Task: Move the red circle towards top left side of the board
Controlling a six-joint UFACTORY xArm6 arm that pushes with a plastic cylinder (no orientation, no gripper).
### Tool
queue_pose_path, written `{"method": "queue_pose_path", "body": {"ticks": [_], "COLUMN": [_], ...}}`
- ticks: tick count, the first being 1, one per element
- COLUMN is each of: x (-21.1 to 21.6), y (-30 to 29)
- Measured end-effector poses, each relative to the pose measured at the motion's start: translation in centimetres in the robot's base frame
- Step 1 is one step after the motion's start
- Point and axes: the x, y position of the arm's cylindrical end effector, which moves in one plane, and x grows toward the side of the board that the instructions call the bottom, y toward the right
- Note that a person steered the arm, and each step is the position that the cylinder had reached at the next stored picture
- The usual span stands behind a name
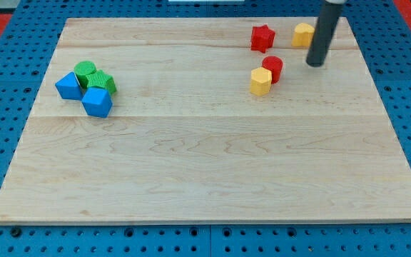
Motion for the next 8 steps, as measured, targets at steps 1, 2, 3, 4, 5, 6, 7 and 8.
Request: {"method": "queue_pose_path", "body": {"ticks": [1, 2, 3, 4, 5, 6, 7, 8], "x": [0.4, -1.4, -2.9, -1.4, 0.7, 1.5, 1.4, 2.9], "y": [-5.6, -10.2, -13.4, -14.9, -16.2, -17.5, -20.1, -20.3]}}
